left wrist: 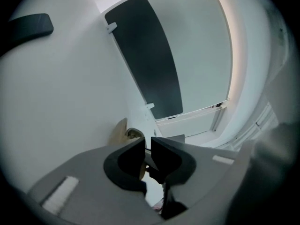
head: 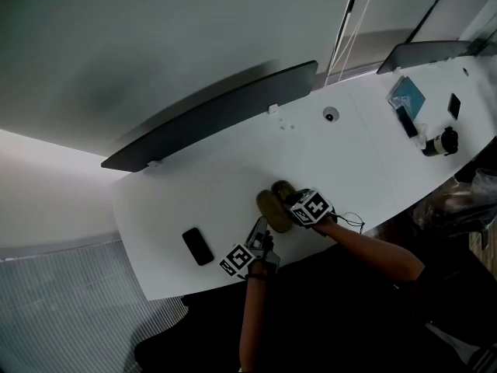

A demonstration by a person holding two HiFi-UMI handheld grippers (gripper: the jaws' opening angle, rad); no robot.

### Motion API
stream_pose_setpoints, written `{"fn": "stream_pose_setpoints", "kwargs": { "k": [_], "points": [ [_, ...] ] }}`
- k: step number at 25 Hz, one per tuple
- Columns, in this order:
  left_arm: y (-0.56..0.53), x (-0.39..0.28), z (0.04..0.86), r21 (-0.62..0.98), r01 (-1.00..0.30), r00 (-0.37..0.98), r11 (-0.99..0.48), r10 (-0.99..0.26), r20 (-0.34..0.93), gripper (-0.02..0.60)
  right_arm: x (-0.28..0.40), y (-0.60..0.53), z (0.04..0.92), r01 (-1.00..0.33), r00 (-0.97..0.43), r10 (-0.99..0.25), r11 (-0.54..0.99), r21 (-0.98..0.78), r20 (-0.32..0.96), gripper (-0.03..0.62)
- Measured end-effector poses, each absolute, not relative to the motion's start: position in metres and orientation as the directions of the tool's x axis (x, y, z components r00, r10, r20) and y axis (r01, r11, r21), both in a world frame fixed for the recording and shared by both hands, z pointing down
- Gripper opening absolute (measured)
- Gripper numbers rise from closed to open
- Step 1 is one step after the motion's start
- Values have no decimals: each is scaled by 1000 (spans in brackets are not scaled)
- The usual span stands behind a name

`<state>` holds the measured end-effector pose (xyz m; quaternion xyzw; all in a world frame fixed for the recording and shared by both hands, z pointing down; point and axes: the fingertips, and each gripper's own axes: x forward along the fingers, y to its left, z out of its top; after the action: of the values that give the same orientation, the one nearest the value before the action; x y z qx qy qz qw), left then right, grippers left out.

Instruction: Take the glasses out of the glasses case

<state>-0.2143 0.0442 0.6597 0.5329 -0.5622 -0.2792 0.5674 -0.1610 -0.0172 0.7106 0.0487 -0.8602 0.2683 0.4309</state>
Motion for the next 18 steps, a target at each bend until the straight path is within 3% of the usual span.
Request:
{"fn": "stream_pose_setpoints", "kwargs": {
  "k": [5, 8, 11, 18],
  "points": [
    [43, -219, 623, 929, -328, 270, 172, -925, 267, 40, -157, -20, 721, -371, -539, 118, 855, -362, 834, 94],
    [45, -227, 622, 906, -394, 260, 158, -926, 274, 30, -168, -24, 714, -338, -515, 75, 898, -283, 854, 94],
    [59, -231, 634, 872, -447, 232, 200, -916, 329, 28, -177, -16, 717, -342, -506, 103, 887, -309, 856, 94],
    [79, -230, 651, 869, -439, 240, 228, -902, 358, 29, -170, -6, 753, -365, -435, 198, 853, -373, 878, 84]
  ]
}}
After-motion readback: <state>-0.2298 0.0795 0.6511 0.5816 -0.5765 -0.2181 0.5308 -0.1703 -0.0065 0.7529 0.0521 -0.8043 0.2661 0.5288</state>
